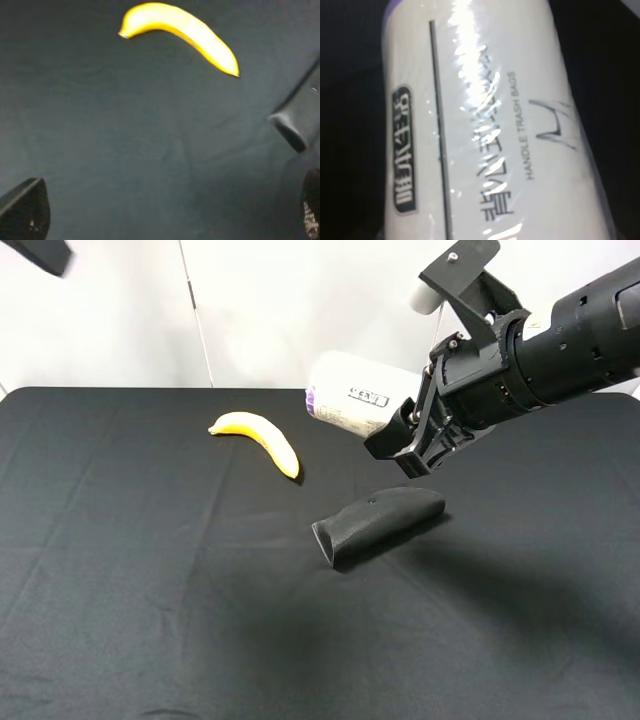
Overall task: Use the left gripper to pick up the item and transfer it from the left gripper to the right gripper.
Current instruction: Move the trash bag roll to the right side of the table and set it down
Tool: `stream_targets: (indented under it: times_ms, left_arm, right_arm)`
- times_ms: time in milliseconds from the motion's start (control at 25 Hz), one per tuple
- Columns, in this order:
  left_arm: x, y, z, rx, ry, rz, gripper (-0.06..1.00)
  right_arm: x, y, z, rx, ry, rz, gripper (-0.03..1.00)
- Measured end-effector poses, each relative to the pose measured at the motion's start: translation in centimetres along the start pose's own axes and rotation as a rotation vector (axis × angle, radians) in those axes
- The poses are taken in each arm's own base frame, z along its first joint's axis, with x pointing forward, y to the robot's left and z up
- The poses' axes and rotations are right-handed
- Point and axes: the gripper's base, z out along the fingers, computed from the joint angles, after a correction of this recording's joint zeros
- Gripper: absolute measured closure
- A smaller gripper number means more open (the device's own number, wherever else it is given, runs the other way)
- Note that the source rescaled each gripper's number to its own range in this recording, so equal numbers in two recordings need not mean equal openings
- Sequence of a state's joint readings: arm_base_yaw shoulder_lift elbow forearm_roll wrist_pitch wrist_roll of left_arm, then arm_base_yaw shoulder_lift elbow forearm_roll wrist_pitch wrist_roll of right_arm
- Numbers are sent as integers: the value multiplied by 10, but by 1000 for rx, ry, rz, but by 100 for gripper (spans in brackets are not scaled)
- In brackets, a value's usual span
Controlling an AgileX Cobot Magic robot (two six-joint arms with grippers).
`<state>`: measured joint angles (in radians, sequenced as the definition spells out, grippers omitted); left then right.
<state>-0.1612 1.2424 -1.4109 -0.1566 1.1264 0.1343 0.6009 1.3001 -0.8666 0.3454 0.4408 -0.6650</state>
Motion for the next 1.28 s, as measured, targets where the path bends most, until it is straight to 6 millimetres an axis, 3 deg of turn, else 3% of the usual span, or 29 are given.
stream_targets:
  times_ms: [240,800,1280]
  left_arm:
    - [34,-3,-20,-42,-56,0,-5]
    - [157,-1,-18,-157,-86,-2,-5]
    - [231,-3,-15,-201,-194,19,-3]
  right_arm:
    - [0,0,0,0,0,14,94]
    - [0,0,0,0,0,36,95]
    - [0,0,0,0,0,58,96]
